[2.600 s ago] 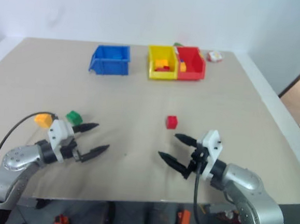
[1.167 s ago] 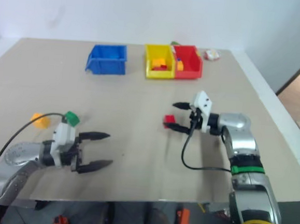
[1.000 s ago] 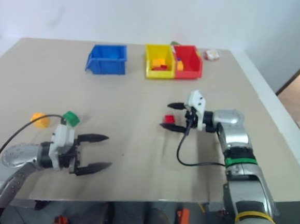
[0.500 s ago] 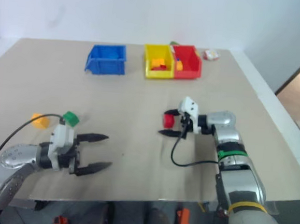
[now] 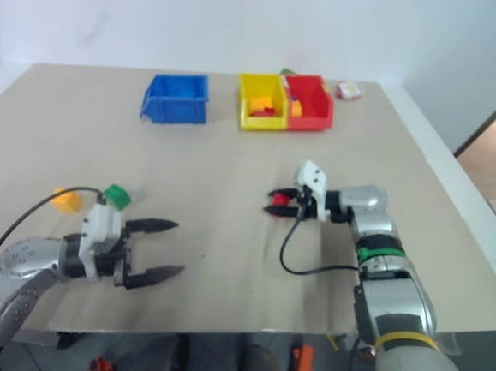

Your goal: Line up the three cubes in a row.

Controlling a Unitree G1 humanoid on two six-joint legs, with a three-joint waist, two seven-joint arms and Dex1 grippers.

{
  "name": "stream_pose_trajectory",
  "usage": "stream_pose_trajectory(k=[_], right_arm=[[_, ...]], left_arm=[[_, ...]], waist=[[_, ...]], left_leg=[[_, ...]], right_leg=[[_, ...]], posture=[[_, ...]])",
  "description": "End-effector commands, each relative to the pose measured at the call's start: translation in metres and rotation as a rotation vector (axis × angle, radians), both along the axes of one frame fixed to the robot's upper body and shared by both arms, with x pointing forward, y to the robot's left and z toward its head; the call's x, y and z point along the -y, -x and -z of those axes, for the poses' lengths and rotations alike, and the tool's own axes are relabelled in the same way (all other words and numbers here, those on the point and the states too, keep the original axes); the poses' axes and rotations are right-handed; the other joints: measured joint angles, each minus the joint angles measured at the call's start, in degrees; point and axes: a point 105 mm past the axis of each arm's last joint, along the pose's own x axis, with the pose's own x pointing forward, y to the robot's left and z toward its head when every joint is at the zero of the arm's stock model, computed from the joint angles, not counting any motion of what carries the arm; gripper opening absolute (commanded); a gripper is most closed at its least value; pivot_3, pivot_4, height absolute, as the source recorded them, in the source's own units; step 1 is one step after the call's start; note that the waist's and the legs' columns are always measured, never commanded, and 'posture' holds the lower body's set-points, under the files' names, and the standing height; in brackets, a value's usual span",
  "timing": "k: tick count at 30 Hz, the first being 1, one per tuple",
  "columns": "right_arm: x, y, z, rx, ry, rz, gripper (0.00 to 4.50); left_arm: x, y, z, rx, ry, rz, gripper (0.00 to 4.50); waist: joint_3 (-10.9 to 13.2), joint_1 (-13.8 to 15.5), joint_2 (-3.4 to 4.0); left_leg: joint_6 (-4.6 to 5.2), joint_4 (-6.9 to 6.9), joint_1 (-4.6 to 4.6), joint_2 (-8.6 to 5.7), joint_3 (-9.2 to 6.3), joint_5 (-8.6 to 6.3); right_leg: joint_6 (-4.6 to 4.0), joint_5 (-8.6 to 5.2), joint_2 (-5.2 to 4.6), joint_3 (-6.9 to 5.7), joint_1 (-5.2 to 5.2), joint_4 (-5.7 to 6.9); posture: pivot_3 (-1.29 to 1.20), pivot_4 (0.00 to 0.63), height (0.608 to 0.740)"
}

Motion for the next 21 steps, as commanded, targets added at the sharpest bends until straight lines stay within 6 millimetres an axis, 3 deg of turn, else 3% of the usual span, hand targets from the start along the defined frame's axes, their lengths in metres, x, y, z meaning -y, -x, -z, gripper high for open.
stream_pose_trajectory(k=[1,7,13,16,21], right_arm=[[-0.004,-0.003,-0.027,0.079,-0.035,-0.021,1.29],[-0.034,0.022,-0.038,0.074,-0.005,-0.189,1.29],[-0.074,0.059,-0.014,0.004,0.084,-0.295,1.29],[-0.082,0.06,0.0,-0.01,0.115,-0.254,1.29],[-0.086,0.057,0.002,-0.029,0.103,-0.22,1.29]], left_arm=[[0.001,0.002,-0.008,0.042,0.002,0.013,4.5],[-0.009,0.004,-0.004,0.059,0.012,-0.055,4.5],[-0.023,0.012,0.007,0.066,0.002,-0.128,4.5],[-0.025,0.013,0.007,0.073,0.004,-0.142,4.5],[-0.023,0.013,0.006,0.075,0.015,-0.142,4.5]], waist=[[0.0,0.0,0.0],[0.0,-0.1,0.0],[0.0,0.0,0.0],[0.0,0.1,0.0],[0.0,0.0,-0.06]], left_leg=[[0.0,0.0,0.0,0.0,0.01,0.0],[-0.03,-0.02,0.0,0.1,0.02,-0.02],[-0.17,-0.05,-0.03,0.22,0.02,-0.11],[-0.19,-0.04,-0.04,0.22,0.04,-0.12],[-0.19,0.05,0.0,0.22,0.2,-0.11]], right_leg=[[0.0,0.01,0.0,0.01,-0.01,0.0],[0.02,0.01,-0.03,0.08,-0.07,0.02],[-0.14,-0.09,-0.05,-0.02,-0.17,0.05],[-0.18,-0.1,-0.08,-0.01,-0.23,0.07],[-0.39,-0.01,-0.12,-0.02,-0.31,0.06]], posture=[[0.0,0.15,0.74],[0.0,0.15,0.74],[0.0,0.15,0.74],[0.0,0.15,0.74],[0.0,0.15,0.74]])
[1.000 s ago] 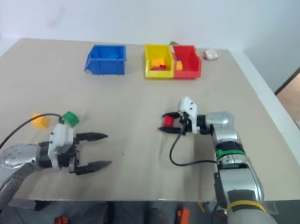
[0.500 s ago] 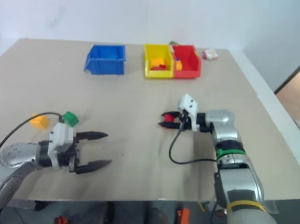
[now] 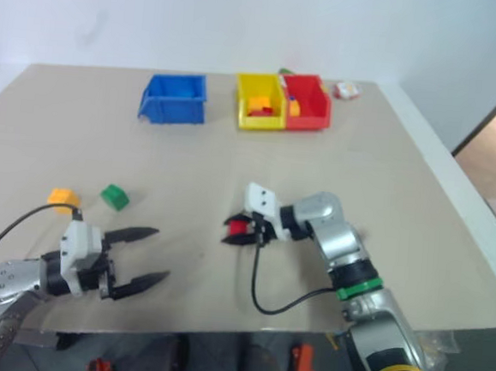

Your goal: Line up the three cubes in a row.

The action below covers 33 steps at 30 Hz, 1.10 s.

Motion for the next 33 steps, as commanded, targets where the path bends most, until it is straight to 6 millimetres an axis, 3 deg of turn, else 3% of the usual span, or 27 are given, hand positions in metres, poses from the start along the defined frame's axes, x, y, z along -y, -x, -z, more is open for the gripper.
stream_pose_trajectory(k=[1,17,25,33], right_arm=[[-0.005,-0.001,-0.007,0.02,-0.005,-0.004,1.29],[0.003,-0.007,-0.008,-0.028,0.006,-0.034,1.29],[0.019,0.005,-0.017,-0.071,0.041,-0.077,1.29],[0.031,0.001,-0.014,-0.077,0.045,-0.031,1.29]], left_arm=[[0.002,0.001,-0.01,0.051,0.01,0.003,4.5],[0.007,0.0,-0.007,0.048,0.01,0.035,4.5],[0.009,0.0,-0.003,0.04,0.014,0.046,4.5],[0.01,-0.002,-0.004,0.042,0.018,0.054,4.5]], waist=[[0.0,0.0,0.0],[0.0,0.0,-0.01],[0.0,0.2,0.0],[0.0,0.1,0.0]], left_leg=[[0.0,0.0,0.0,0.0,0.03,0.0],[0.01,0.0,-0.06,-0.02,0.1,0.01],[0.02,-0.03,-0.13,-0.08,0.1,0.0],[0.03,-0.03,-0.14,-0.05,0.15,-0.05]], right_leg=[[-0.01,0.03,0.0,0.02,-0.02,0.0],[-0.01,0.05,0.09,0.07,-0.12,0.0],[0.11,-0.04,0.09,0.07,-0.12,-0.01],[0.16,-0.01,0.13,0.12,-0.19,0.0]], posture=[[0.0,0.15,0.74],[0.0,0.15,0.74],[0.0,0.15,0.74],[0.0,0.15,0.74]])
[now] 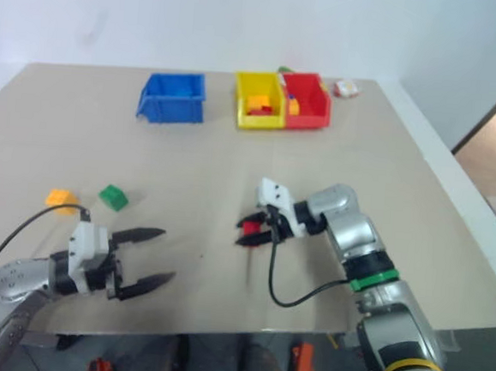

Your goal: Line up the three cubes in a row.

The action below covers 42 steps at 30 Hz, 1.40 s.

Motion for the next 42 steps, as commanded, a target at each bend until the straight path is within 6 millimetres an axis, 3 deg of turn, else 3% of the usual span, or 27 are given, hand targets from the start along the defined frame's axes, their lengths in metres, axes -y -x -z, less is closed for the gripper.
stream_pose_trajectory(k=[1,11,13,19,20,24,30,36,42], right_arm=[[0.005,-0.003,-0.008,0.037,-0.031,0.011,1.29],[0.004,-0.009,-0.004,0.086,-0.063,0.045,1.29],[0.006,-0.008,-0.004,0.085,-0.073,0.049,2.35],[0.011,-0.002,-0.006,0.063,-0.09,0.033,4.33],[0.011,-0.002,-0.009,0.063,-0.101,0.031,4.43],[0.008,0.003,-0.025,0.066,-0.17,0.013,4.43],[0.003,0.013,-0.063,0.116,-0.298,0.021,4.43],[-0.002,0.031,-0.082,0.165,-0.373,0.036,4.43],[-0.012,0.039,-0.093,0.187,-0.45,0.051,4.43]], left_arm=[[0.001,0.0,-0.008,0.04,0.004,0.011,4.5],[0.003,-0.006,-0.011,0.048,0.005,0.022,4.5],[0.004,-0.007,-0.012,0.05,0.004,0.025,4.5],[0.003,-0.009,-0.012,0.053,-0.001,0.024,4.5],[0.002,-0.009,-0.012,0.053,-0.002,0.024,4.5],[-0.002,-0.014,-0.013,0.049,0.005,-0.013,4.5],[-0.024,-0.035,-0.024,0.079,0.065,-0.236,4.5],[-0.063,-0.052,-0.042,0.115,0.175,-0.553,4.5],[-0.104,-0.074,-0.052,0.074,0.224,-0.725,4.5]], waist=[[0.0,0.0,0.0],[0.0,0.0,0.0],[0.0,0.0,0.0],[0.0,0.0,0.0],[0.0,0.0,0.0],[0.0,0.0,0.0],[0.0,0.0,0.0],[0.0,0.0,-0.02],[0.0,0.0,-0.03]], left_leg=[[0.0,0.0,0.0,0.02,0.0,0.0],[-0.01,0.0,0.0,0.05,0.0,0.0],[-0.01,0.0,0.01,0.05,0.0,0.0],[-0.01,0.01,0.01,0.04,0.02,0.0],[0.0,0.01,0.01,0.04,0.01,0.0],[-0.01,0.0,0.01,0.05,0.0,0.0],[-0.01,0.01,0.0,0.17,-0.08,0.0],[-0.05,0.01,0.0,0.3,-0.06,-0.02],[-0.06,0.05,0.02,0.28,-0.09,-0.02]], right_leg=[[-0.01,0.0,0.02,0.0,0.0,0.0],[0.1,0.07,0.2,0.06,0.01,0.0],[0.1,0.07,0.21,0.09,0.0,0.0],[0.16,0.11,0.23,0.18,0.0,0.0],[0.16,0.11,0.25,0.18,0.0,0.0],[0.18,0.11,0.29,0.19,0.0,0.0],[0.19,0.12,0.36,0.18,0.0,0.0],[0.2,0.12,0.34,0.23,0.01,0.0],[0.16,0.18,0.55,0.19,0.03,0.01]], posture=[[0.0,0.15,0.74],[0.0,0.15,0.74],[0.0,0.15,0.74],[0.0,0.15,0.74],[0.0,0.15,0.74],[0.0,0.15,0.74],[0.0,0.15,0.74],[0.0,0.15,0.74],[0.0,0.15,0.74]])
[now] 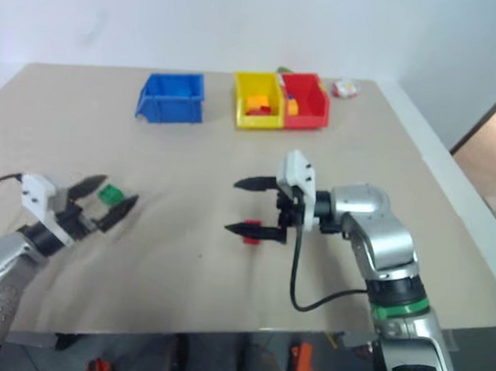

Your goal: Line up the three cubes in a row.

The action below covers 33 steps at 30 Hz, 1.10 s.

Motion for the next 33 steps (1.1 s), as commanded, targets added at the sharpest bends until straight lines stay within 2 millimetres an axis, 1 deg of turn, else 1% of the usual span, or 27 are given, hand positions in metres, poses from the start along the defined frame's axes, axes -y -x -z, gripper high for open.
stream_pose_trajectory(k=[1,5,7,11,16,20,24,25,27,28,29,33], right_arm=[[-0.005,0.008,-0.018,0.026,-0.079,-0.012,4.43],[-0.004,0.007,-0.012,0.033,-0.056,-0.002,4.43],[-0.003,0.008,-0.012,0.03,-0.058,-0.001,4.43],[-0.003,0.01,-0.012,0.015,-0.065,-0.006,4.43],[-0.002,0.011,-0.011,0.018,-0.062,-0.007,4.43],[-0.001,0.01,-0.011,0.028,-0.058,-0.002,4.43],[0.0,0.01,-0.01,0.033,-0.054,0.003,4.43],[0.0,0.01,-0.009,0.034,-0.054,0.003,4.5],[0.0,0.01,-0.009,0.036,-0.053,0.003,4.5],[0.0,0.01,-0.009,0.037,-0.053,0.003,4.5],[0.0,0.011,-0.009,0.039,-0.052,0.003,4.5],[0.001,0.01,-0.008,0.043,-0.048,0.005,4.5]], left_arm=[[-0.024,-0.012,-0.014,0.012,0.0,-0.087,4.5],[-0.028,-0.022,-0.006,-0.048,-0.094,-0.07,4.5],[-0.03,-0.026,-0.003,-0.071,-0.096,-0.079,4.5],[-0.02,-0.028,0.01,-0.145,-0.127,-0.016,4.5],[-0.014,-0.032,0.022,-0.201,-0.17,0.005,4.5],[-0.019,-0.036,0.031,-0.238,-0.195,-0.03,4.5],[-0.019,-0.036,0.038,-0.284,-0.214,-0.022,4.5],[-0.02,-0.037,0.039,-0.285,-0.22,-0.027,3.93],[-0.02,-0.037,0.038,-0.278,-0.219,-0.031,3.29],[-0.02,-0.038,0.037,-0.274,-0.219,-0.029,3.16],[-0.018,-0.038,0.036,-0.27,-0.218,-0.023,2.54],[-0.013,-0.037,0.033,-0.255,-0.22,-0.004,1.35]], waist=[[0.0,0.0,0.0],[0.0,0.0,-0.04],[0.0,0.0,-0.04],[0.0,0.0,-0.05],[0.0,0.0,-0.05],[0.0,0.0,-0.05],[0.0,0.0,-0.04],[0.0,0.0,-0.05],[0.0,0.0,-0.04],[0.0,0.0,-0.04],[0.0,0.0,-0.05],[0.0,0.0,-0.05]], left_leg=[[0.0,0.0,0.0,0.0,0.0,0.0],[-0.02,0.0,0.0,0.01,0.06,0.01],[-0.02,-0.01,-0.01,-0.02,0.08,0.0],[-0.06,-0.01,-0.02,-0.02,0.14,-0.03],[-0.07,-0.01,-0.02,0.01,0.14,-0.03],[-0.07,-0.01,-0.01,0.06,0.14,-0.03],[-0.07,-0.01,-0.02,0.08,0.15,-0.03],[-0.07,-0.01,-0.02,0.08,0.15,-0.03],[-0.07,-0.02,-0.02,0.07,0.15,-0.03],[-0.07,-0.02,-0.03,0.07,0.15,-0.03],[-0.07,-0.01,-0.03,0.07,0.15,-0.03],[-0.07,-0.01,-0.02,0.06,0.14,-0.03]], right_leg=[[-0.01,0.01,0.02,-0.02,0.01,0.0],[-0.04,0.04,0.07,-0.01,-0.01,0.0],[-0.01,0.02,0.01,0.04,-0.02,-0.01],[0.02,0.0,-0.02,0.12,-0.04,-0.03],[0.0,0.01,0.01,0.08,-0.04,-0.02],[-0.03,0.03,0.01,0.07,-0.05,-0.01],[-0.03,0.02,0.04,0.08,-0.07,-0.01],[-0.03,0.02,0.04,0.08,-0.07,-0.01],[-0.02,0.02,0.04,0.08,-0.07,-0.02],[-0.02,0.02,0.03,0.08,-0.07,-0.02],[-0.02,0.02,0.02,0.1,-0.07,-0.01],[-0.01,0.03,0.02,0.11,-0.07,-0.01]], posture=[[0.0,0.15,0.74],[0.0,0.15,0.74],[0.0,0.15,0.74],[0.0,0.15,0.74],[0.0,0.15,0.74],[0.0,0.15,0.74],[0.0,0.15,0.74],[0.0,0.15,0.74],[0.0,0.15,0.74],[0.0,0.15,0.74],[0.0,0.15,0.74],[0.0,0.15,0.74]])
